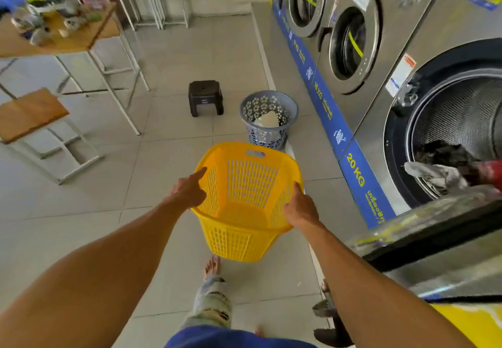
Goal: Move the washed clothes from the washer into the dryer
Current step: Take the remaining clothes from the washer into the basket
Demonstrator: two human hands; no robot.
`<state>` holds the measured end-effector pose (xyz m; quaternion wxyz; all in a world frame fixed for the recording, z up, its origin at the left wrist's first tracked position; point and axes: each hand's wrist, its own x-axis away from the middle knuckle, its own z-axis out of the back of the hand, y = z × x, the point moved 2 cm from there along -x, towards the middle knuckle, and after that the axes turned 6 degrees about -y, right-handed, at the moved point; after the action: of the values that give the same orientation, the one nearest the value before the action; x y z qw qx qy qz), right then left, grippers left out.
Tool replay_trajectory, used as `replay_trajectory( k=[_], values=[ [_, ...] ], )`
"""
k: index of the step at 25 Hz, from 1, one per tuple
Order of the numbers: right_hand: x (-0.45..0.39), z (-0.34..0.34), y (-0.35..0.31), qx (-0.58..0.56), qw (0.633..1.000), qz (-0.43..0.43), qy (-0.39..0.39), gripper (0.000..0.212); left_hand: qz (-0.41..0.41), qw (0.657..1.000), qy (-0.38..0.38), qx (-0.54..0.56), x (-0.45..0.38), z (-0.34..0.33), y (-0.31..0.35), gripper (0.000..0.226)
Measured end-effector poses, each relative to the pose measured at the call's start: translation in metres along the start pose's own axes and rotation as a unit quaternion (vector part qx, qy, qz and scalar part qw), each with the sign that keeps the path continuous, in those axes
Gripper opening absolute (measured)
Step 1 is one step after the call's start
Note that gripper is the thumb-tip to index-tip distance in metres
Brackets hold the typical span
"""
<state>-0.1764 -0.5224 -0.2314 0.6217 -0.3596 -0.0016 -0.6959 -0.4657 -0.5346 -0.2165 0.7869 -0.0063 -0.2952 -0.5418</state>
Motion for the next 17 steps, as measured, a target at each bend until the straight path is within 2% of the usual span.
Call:
replay_trajectory(
  k=[8,13,17],
  values=[
    [-0.097,0.052,0.015,-0.075,0.986,-0.137,0.054,0.072,-0.110,0.987,-0.082,-0.087,-0.157,0.026,0.106,0.075],
    [-0.121,0.065,0.036,-0.169,0.954,-0.225,0.101,0.075,-0.230,0.943,-0.177,-0.164,-0.236,0.041,0.191,0.076],
    [-0.123,0.066,0.072,-0.202,0.917,-0.313,0.141,0.078,-0.297,0.901,-0.252,-0.192,-0.265,0.011,0.267,0.082]
  ],
)
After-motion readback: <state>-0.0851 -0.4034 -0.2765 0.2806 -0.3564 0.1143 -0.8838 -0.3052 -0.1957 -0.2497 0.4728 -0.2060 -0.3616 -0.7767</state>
